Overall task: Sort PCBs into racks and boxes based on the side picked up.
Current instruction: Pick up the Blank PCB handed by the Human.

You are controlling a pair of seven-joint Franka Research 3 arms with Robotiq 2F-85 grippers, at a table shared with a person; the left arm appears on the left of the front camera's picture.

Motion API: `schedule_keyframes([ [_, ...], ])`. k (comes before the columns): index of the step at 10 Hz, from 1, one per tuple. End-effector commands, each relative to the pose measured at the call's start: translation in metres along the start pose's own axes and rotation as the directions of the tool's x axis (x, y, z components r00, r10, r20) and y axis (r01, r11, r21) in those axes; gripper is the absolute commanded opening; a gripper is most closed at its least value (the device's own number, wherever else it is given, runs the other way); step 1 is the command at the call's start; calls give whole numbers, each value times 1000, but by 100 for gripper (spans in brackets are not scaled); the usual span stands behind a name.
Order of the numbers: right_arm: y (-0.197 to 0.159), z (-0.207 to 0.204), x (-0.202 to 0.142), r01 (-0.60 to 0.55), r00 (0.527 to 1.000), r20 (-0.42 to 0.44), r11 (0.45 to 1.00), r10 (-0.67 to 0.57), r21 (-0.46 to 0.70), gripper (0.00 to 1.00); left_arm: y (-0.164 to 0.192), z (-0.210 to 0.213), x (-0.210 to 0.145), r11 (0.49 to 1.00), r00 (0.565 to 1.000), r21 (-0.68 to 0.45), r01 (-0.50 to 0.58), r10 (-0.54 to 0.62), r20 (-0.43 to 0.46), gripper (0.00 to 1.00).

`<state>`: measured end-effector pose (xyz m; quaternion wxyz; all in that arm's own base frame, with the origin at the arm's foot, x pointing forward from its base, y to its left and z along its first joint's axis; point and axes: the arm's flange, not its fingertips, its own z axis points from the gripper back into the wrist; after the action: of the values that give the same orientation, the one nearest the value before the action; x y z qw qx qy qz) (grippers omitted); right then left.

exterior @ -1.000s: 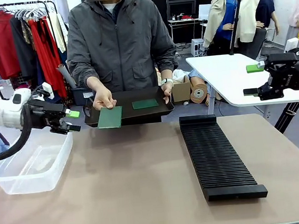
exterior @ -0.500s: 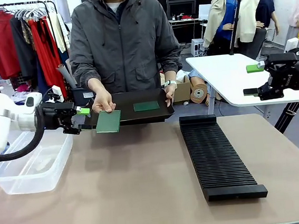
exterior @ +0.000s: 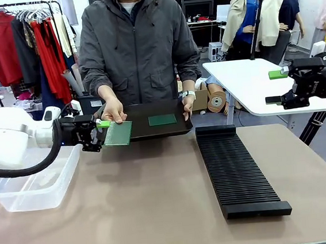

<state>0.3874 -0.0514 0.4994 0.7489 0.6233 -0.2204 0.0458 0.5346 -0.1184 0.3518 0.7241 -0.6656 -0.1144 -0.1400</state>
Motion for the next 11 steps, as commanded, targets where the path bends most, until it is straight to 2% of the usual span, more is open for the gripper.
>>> schedule_keyframes([
  [1,3,0,1,19,1000,5,1000,-19,10,100,8,-9,6,1000,1000,-6,-23,23,-4,100],
  [3,3,0,1,19,1000,5,1000,-19,10,100,13,-13,7,998,999,-34,-44,44,3,100],
  [4,3,0,1,19,1000,5,1000,-19,10,100,14,-15,9,998,999,-40,-48,49,14,94],
  [6,3,0,1,19,1000,5,1000,-19,10,100,15,-15,12,997,997,-65,-49,52,48,70],
  [10,3,0,1,19,1000,5,1000,-19,10,100,17,-19,15,994,996,-93,-62,67,56,6],
  [11,3,0,1,19,1000,5,1000,-19,10,100,17,-19,14,993,996,-95,-66,71,53,0],
])
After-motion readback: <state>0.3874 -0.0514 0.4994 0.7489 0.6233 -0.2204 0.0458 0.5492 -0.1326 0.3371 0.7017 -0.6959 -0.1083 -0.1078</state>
